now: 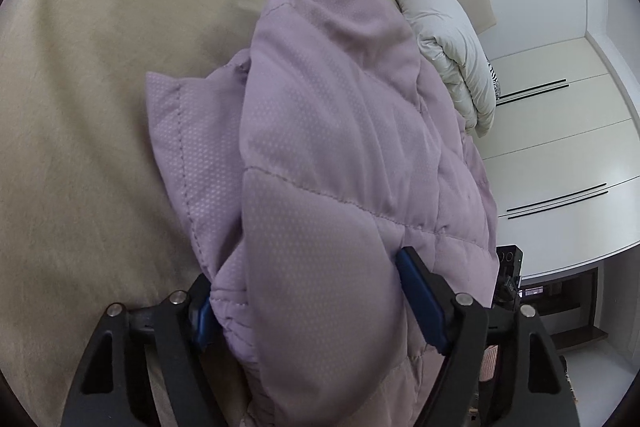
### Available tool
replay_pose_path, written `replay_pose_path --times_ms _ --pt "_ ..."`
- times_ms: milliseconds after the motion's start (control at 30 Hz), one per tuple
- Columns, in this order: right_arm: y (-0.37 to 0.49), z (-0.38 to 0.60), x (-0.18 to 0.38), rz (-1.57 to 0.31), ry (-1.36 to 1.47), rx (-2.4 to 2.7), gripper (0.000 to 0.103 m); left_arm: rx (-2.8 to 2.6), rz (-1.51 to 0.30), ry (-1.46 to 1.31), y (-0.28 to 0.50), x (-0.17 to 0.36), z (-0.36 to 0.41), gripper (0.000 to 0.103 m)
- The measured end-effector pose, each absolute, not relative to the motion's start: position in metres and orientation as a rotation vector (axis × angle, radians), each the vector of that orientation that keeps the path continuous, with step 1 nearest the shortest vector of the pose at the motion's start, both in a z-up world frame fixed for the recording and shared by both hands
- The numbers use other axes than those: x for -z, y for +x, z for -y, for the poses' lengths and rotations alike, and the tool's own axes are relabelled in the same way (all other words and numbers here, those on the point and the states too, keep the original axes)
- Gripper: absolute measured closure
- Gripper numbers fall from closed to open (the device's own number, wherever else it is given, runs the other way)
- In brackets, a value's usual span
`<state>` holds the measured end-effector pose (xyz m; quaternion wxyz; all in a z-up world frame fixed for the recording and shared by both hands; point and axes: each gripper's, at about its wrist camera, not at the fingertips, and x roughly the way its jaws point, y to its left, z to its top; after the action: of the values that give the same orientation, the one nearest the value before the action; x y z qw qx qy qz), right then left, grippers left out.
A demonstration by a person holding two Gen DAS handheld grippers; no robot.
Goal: Fold large clothes
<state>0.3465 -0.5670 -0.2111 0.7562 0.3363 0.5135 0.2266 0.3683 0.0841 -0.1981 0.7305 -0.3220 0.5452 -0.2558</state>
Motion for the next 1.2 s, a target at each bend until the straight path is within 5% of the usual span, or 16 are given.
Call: replay_pose_path --times_ms 100,300,467,767,1033,1200 --pt "0.356 0.559 0.212 -1.132 0.705 -0.493 0.023 0.6 -1.198 -0.772 0.366 0.204 -0.08 0.056" --pt "0.339 0.544 0.187 -1.076 0.603 -0.452 0.054 0.61 -1.167 -0.755 0.346 0.188 -0.084 0.073" --pt "0.305 0.524 0.148 -1.031 0.498 -0.426 0.064 0.648 -1.108 -0.755 0.299 0.156 -0.099 0.076" --pt "0.186 0.482 0.105 -0.935 0.562 -0.539 0.066 0.703 -1.05 -0.742 0.182 0.111 -0.152 0.076" --pt "0.141 0.476 0.18 -1.007 0.784 -0.513 0.059 0.655 -1.143 -0.978 0.161 0.214 -0.183 0.061" --pt "0.137 0.485 0.209 -0.961 0.946 -0.522 0.05 0.629 -1.116 -0.988 0.155 0.213 -0.186 0.058"
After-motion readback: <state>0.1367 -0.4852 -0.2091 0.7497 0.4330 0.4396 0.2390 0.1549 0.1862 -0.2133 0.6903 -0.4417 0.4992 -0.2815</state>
